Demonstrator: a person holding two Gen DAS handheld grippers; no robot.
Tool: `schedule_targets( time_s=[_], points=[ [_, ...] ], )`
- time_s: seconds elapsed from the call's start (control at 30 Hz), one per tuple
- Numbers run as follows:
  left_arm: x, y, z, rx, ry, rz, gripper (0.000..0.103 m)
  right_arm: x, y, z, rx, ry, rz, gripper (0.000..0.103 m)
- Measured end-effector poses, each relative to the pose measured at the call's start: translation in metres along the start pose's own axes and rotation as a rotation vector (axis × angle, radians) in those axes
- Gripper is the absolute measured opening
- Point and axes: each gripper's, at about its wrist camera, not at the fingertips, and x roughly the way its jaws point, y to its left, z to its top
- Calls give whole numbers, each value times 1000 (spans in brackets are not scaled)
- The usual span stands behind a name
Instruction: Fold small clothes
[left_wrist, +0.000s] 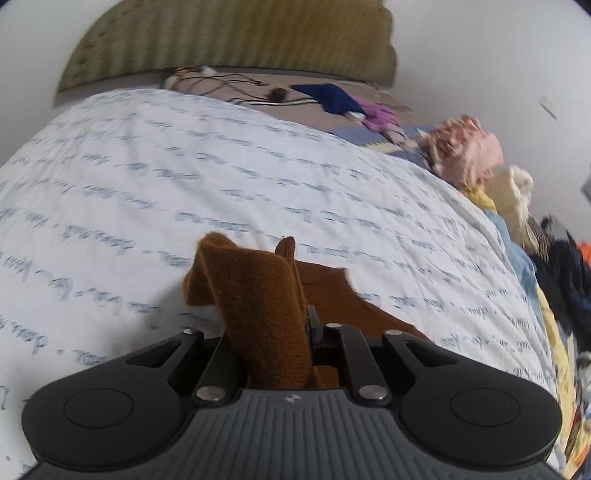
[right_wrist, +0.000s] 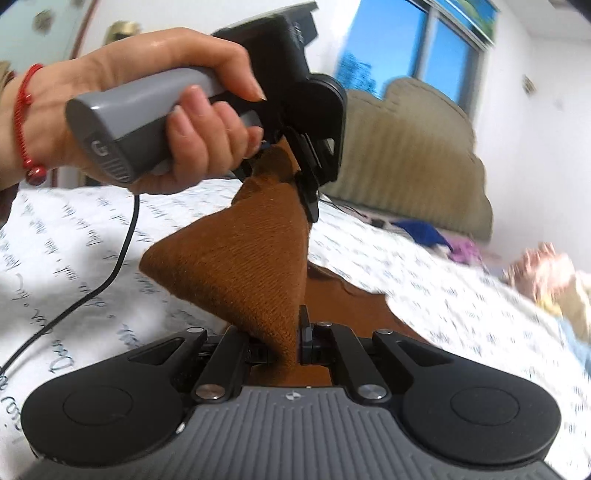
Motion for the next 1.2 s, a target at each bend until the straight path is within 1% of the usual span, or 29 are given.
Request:
schedule_targets(
  time_s=[0.23, 0.43, 0.6, 0.67, 0.7, 0.73, 0.77, 0.87, 0.93, 0.97, 1.0, 1.07, 1.13, 1.2],
  points=[
    [36, -70, -12, 108, 57, 12, 11, -14, -50, -33, 177, 38, -14, 7],
    [79, -117, -27, 198, 119, 45, 11, -19, -91, -68, 384, 83, 3, 7],
    [107, -147, -43, 298, 161, 71, 12, -11, -105, -86, 499, 123, 44, 8],
    [115, -157, -48, 339, 165, 80, 14, -9, -107, -91, 532, 135, 62, 12],
    [116, -160, -49, 352, 158, 71, 15, -5, -109, -91, 550, 140, 73, 13],
    [118, -160, -48, 353, 153, 56, 20, -3, -112, -92, 569, 142, 82, 13],
    [118, -160, -46, 340, 146, 36, 23, -2, -113, -93, 582, 143, 88, 13],
    [114, -154, -35, 275, 102, -40, 41, -1, -116, -97, 616, 147, 107, 13],
    [107, -149, -27, 225, 37, -58, 68, 0, -116, -98, 631, 149, 114, 13],
    [101, -147, -25, 208, -4, -66, 72, 0, -117, -99, 635, 150, 117, 13],
    [95, -145, -22, 200, -38, -69, 73, 1, -117, -99, 639, 153, 120, 13],
    [85, -141, -18, 202, -80, -62, 73, 2, -118, -99, 650, 155, 125, 13],
    [76, -136, -17, 220, -94, -47, 73, 1, -120, -100, 664, 157, 133, 14],
    [66, -125, -22, 237, -105, -29, 73, 1, -124, -101, 680, 161, 145, 16]
  ],
)
